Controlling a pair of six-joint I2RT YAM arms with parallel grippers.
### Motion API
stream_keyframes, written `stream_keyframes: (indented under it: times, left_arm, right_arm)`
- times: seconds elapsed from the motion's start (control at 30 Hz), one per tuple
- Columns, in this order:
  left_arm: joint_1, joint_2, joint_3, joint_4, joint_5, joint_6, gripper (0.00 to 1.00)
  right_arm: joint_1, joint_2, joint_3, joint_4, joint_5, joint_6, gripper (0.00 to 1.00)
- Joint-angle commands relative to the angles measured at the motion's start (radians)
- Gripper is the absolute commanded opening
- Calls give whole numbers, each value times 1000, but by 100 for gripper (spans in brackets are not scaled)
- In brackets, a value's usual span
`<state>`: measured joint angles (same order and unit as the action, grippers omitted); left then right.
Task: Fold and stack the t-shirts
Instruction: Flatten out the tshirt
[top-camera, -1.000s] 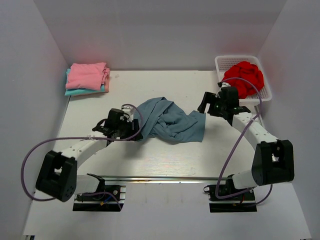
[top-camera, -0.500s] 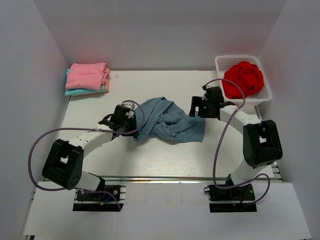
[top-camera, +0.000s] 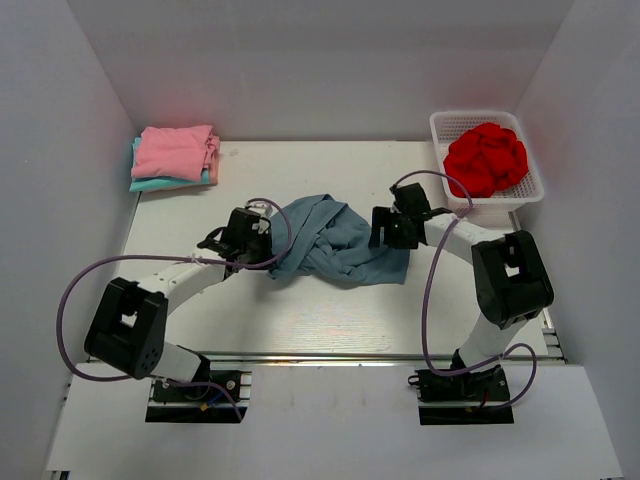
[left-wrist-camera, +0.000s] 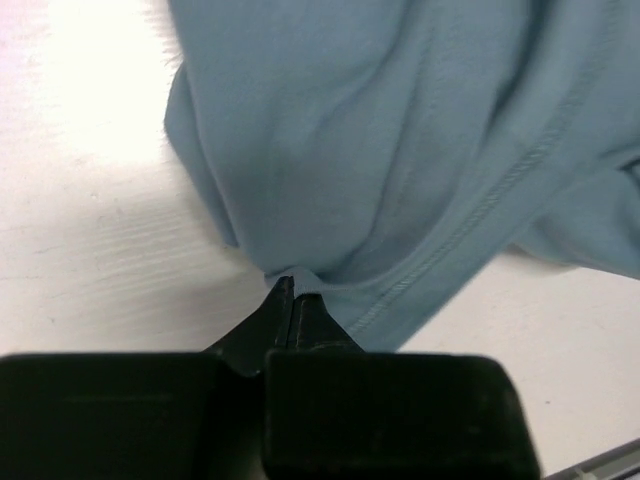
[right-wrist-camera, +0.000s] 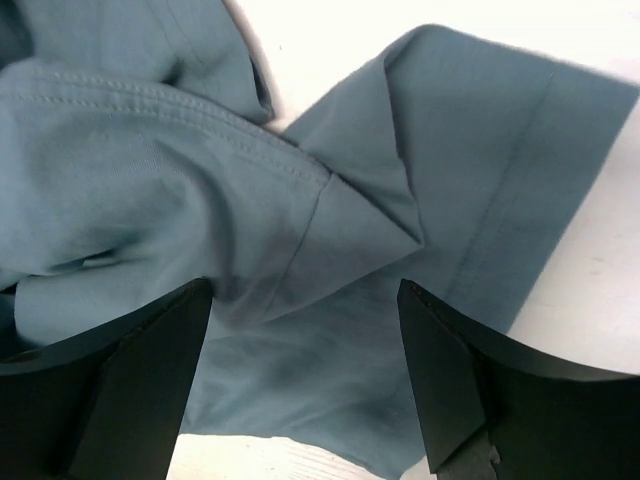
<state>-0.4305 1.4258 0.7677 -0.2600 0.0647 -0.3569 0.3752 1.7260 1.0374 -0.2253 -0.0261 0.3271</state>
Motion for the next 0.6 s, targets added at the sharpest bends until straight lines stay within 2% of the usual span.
stream_keyframes:
  times: [0.0, 0.1, 0.17, 0.2, 0.27, 0.47, 0.57]
  left_arm:
    - [-5, -85, 15, 57, 44, 12, 0]
    - [-5, -122, -7, 67, 53, 21, 0]
    - [-5, -136, -7, 67, 44, 21, 0]
    - [-5, -136, -7, 67, 44, 21, 0]
    - [-5, -163, -7, 67, 44, 21, 0]
    - [-5, -226, 80, 55, -9, 21, 0]
    - [-5, -290, 151, 54, -55, 30, 0]
  right_arm:
    - [14, 6, -26, 59, -35, 52, 80]
    - [19, 33, -24, 101, -72, 66, 71]
    - [21, 46, -10, 113, -67, 73, 55]
    - [25, 43, -10, 124, -67, 79, 31]
    - [28, 12, -23, 164, -42, 92, 0]
    - [30, -143, -1, 176, 80, 92, 0]
    - [31, -303, 22, 191, 150, 76, 0]
